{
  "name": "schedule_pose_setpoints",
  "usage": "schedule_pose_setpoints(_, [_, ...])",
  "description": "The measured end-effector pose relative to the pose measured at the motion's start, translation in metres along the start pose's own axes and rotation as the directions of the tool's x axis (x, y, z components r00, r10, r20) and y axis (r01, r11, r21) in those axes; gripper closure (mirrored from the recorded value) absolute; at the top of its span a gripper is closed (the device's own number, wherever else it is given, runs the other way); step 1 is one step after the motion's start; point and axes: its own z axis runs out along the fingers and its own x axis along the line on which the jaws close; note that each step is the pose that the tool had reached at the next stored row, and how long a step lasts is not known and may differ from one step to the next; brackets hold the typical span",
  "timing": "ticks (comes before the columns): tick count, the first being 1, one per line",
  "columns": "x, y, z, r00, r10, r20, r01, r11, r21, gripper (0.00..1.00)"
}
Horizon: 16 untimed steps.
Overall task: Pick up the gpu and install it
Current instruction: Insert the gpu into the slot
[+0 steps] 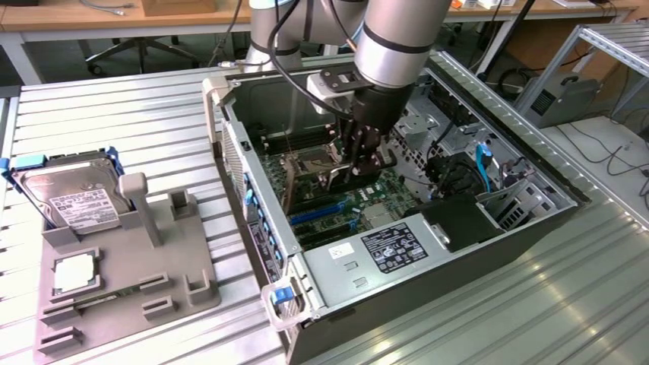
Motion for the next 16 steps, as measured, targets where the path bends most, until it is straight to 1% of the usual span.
schedule_pose_setpoints(8, [0.0001, 0.0019, 0.0026, 1.0000, 0.000, 0.0000, 0.000, 1.0000, 0.0006, 0.73])
schedule_pose_setpoints(16, [0.0010, 0.0025, 0.0027, 1.0000, 0.000, 0.0002, 0.000, 1.0000, 0.0006, 0.73])
